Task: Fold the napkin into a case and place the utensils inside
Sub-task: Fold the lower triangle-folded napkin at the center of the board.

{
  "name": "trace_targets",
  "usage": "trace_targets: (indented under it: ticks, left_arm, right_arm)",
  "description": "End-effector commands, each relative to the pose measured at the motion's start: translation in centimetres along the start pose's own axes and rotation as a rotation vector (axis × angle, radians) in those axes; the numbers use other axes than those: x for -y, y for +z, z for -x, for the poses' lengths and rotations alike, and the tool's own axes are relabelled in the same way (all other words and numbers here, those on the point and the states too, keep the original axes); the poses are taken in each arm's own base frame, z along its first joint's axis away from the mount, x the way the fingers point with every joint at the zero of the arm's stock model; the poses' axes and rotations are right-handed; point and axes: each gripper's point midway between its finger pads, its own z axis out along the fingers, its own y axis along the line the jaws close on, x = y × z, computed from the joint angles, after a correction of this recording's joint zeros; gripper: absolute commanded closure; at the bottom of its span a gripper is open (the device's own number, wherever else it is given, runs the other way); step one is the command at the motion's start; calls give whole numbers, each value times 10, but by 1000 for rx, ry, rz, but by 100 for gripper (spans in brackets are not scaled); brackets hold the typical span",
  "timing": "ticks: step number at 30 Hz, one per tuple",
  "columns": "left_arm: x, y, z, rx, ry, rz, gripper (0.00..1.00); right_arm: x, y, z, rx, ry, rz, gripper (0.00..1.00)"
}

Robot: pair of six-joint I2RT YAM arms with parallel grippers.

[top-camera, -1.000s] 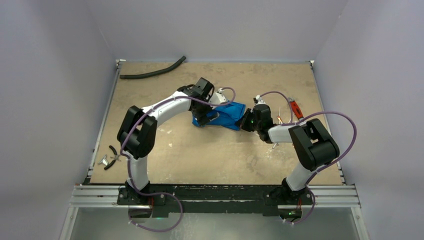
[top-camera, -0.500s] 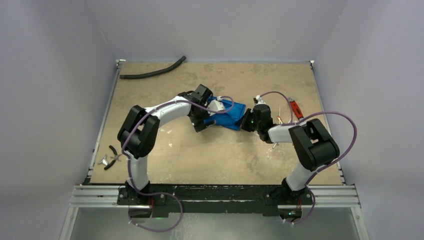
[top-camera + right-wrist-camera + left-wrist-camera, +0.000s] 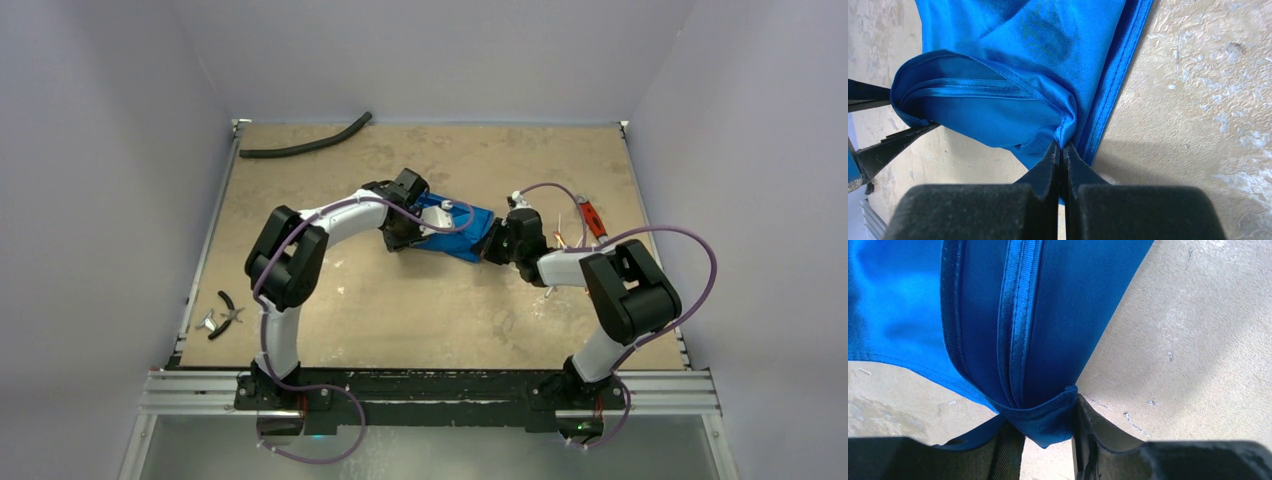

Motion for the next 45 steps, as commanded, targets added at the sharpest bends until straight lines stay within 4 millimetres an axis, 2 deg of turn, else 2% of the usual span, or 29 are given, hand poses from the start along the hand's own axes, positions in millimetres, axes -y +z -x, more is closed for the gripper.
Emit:
trace_targets:
  ticks: [1, 4, 5, 13, 16, 19, 21, 23, 25, 28, 31, 35, 39, 45]
  left_arm:
    - [-3, -9, 4, 12, 28, -36, 69]
    - [-2, -12, 5, 5, 19, -52, 88]
    - [0, -12, 4, -1, 15, -62, 100]
    - [7, -18, 5, -3, -35, -96, 100]
    - [11, -20, 5, -3, -47, -112, 100]
    - [14, -21, 5, -7, -58, -127, 100]
    - [15, -23, 7, -2, -65, -135, 100]
    - [16, -25, 8, 1, -66, -136, 100]
    - [17, -27, 8, 0, -67, -139, 100]
    - [20, -29, 7, -6, -67, -146, 100]
    - [24, -30, 6, -11, -68, -156, 100]
    - [28, -31, 4, -19, -67, -167, 100]
    - [30, -35, 6, -16, -64, -173, 100]
    - [27, -43, 14, -12, -45, -168, 100]
  right_arm:
    - [-9, -5, 12, 12, -33, 17, 100]
    - [-12, -8, 17, 18, -32, 21, 100]
    - [-13, -11, 21, 24, -30, 24, 96]
    - [-30, -29, 45, 45, -66, 79, 65]
    - [-32, -35, 52, 56, -78, 82, 57]
    - [-33, -37, 58, 67, -78, 86, 54]
    - [-42, -36, 69, 88, -83, 111, 57]
    - [-57, -31, 85, 105, -104, 149, 72]
    - [-74, -20, 102, 126, -125, 201, 85]
    - [-96, 4, 106, 92, -131, 272, 95]
    - [-115, 30, 98, 44, -156, 303, 96]
    - [-134, 60, 67, -38, -177, 336, 97]
    - [-135, 79, 43, -92, -177, 347, 100]
    - [-112, 100, 24, -140, -184, 290, 100]
